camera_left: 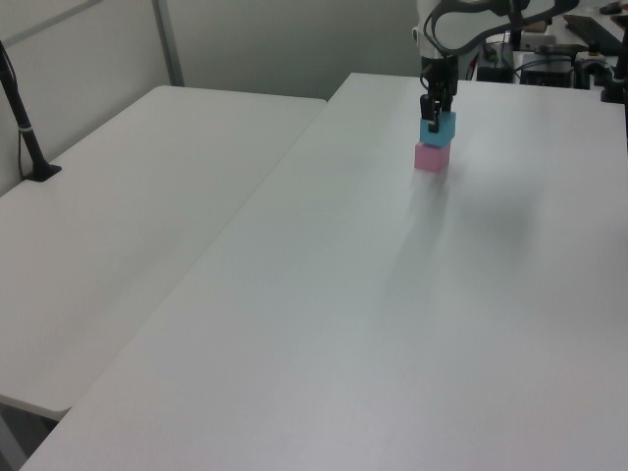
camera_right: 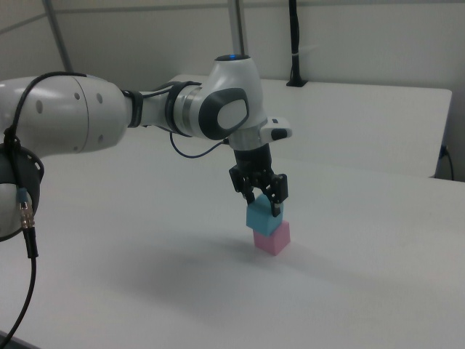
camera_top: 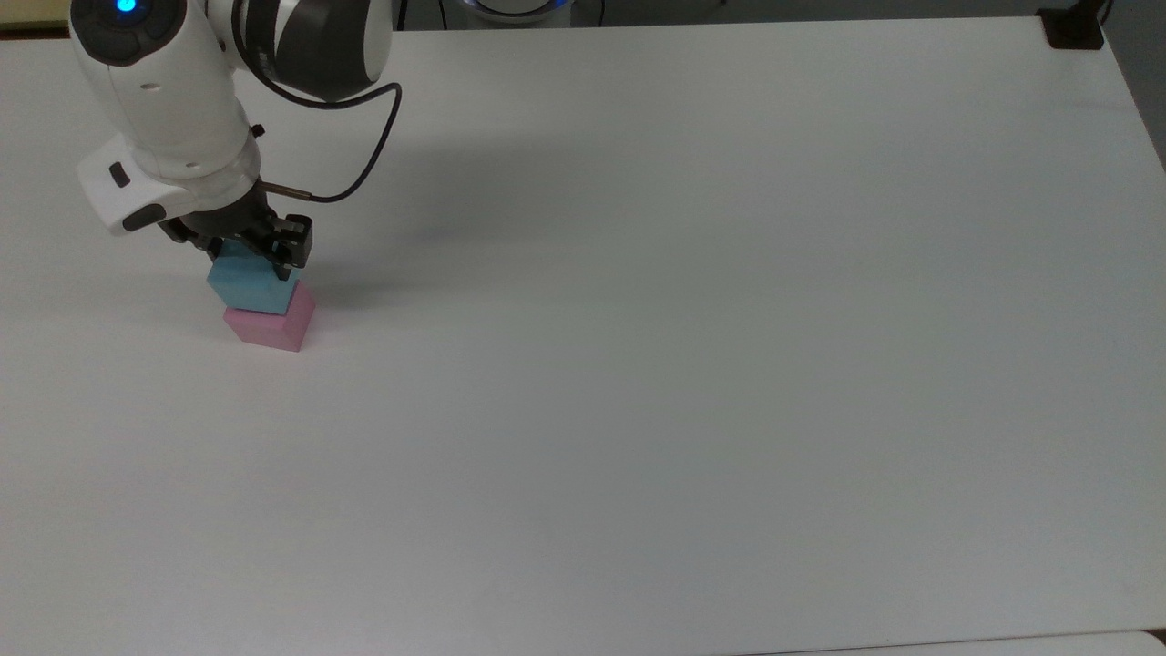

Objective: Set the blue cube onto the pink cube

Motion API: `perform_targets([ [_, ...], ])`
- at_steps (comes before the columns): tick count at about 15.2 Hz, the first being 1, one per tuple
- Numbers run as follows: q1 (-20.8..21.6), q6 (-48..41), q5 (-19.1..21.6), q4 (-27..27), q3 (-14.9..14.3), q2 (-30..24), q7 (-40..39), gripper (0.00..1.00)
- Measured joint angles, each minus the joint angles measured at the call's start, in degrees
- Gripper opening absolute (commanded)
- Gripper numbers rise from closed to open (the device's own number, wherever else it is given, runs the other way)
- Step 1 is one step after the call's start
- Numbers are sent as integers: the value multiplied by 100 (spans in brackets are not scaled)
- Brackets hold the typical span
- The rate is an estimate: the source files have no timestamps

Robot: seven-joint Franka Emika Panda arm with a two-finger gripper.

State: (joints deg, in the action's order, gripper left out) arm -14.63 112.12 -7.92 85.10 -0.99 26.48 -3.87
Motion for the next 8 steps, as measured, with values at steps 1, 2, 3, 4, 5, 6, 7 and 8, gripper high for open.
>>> perform_targets([
  [1,-18,7,0,0,0,0,0,100],
  [2,-29,24,0,0,0,0,0,100],
  [3,-36,41,0,-2,0,0,0,100],
  [4,-39,49,0,-11,0,-4,0,100],
  [5,-39,54,0,-30,0,-18,0,100],
  [6,-31,58,0,-71,10,-73,9,100],
  [7,-9,59,0,-97,37,-182,66,100],
  [8,41,-9,1,-105,81,-318,164,100],
])
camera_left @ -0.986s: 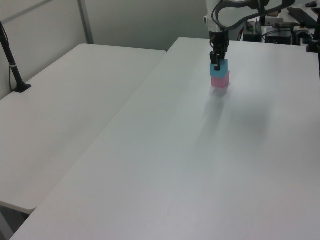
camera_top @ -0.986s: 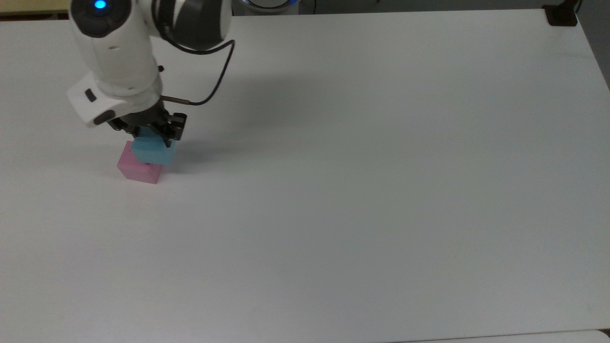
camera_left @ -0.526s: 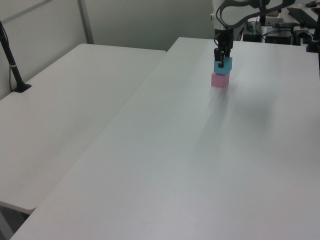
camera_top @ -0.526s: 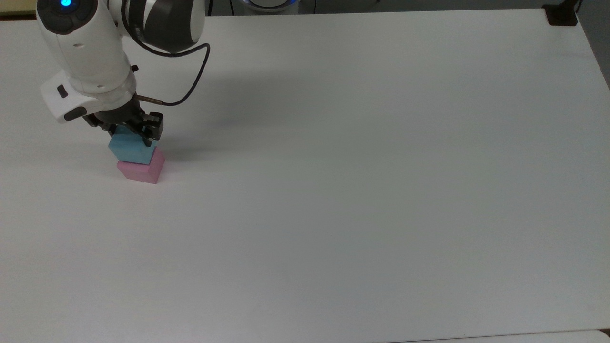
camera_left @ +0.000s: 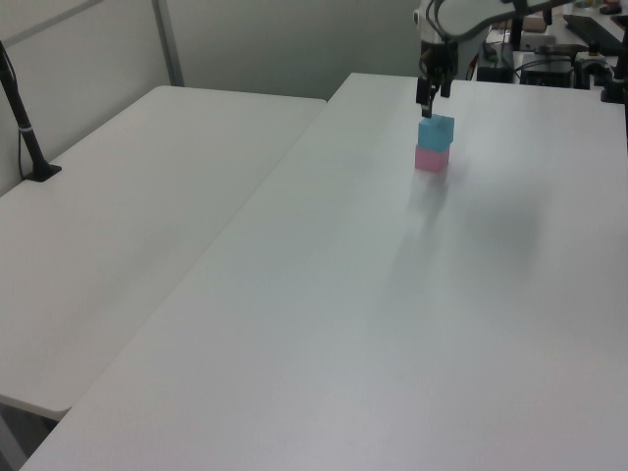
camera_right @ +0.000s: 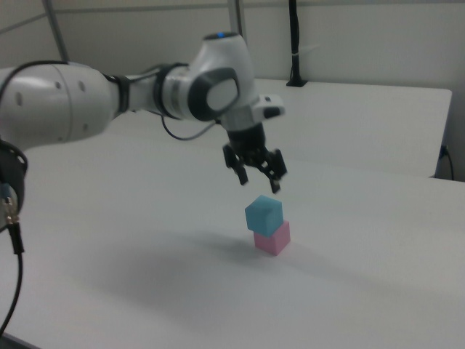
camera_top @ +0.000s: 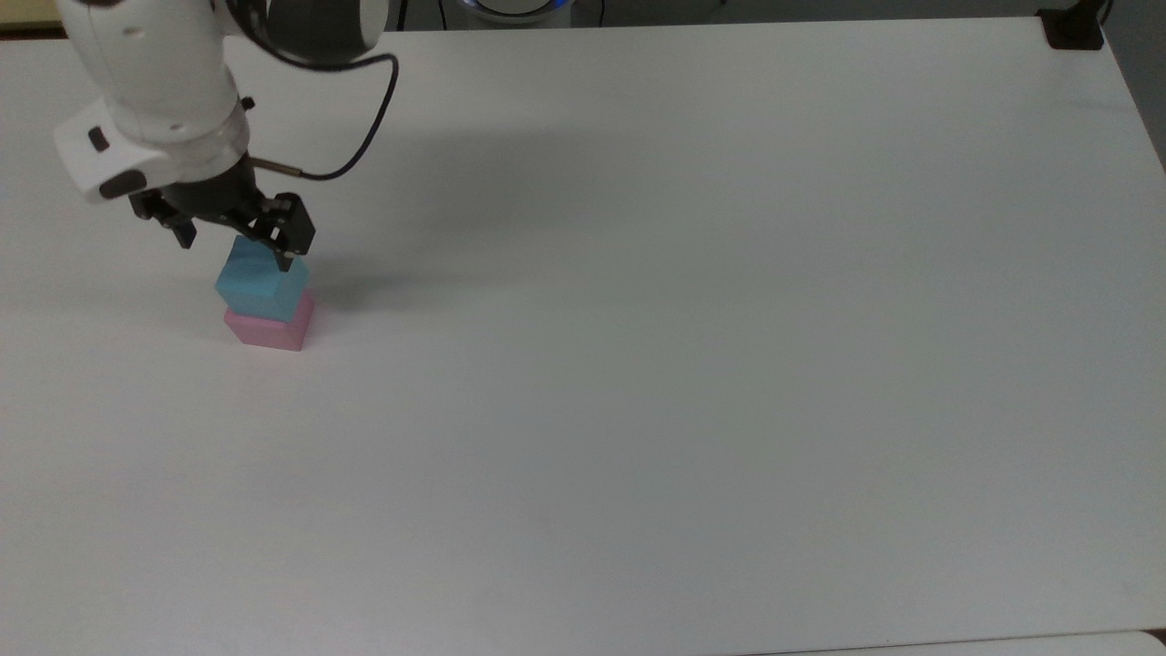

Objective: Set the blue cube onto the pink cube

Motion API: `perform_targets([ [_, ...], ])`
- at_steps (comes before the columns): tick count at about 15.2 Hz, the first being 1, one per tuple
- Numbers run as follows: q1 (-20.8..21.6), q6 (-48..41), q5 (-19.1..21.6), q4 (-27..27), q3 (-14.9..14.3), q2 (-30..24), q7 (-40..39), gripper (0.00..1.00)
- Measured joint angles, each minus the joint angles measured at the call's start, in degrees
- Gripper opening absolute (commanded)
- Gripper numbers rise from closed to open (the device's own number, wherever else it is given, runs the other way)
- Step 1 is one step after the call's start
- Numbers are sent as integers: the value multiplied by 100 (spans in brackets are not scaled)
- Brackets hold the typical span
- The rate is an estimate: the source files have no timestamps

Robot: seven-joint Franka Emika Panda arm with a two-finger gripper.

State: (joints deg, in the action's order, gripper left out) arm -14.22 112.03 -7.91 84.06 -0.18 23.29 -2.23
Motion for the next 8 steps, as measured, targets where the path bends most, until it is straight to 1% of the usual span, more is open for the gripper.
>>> perform_targets([
  [1,127,-167,0,-7,31,-158,155,100],
  [5,967,-1143,49,-4,66,-862,817,100],
  [8,1307,-1643,468,8,72,-1215,1051,100],
])
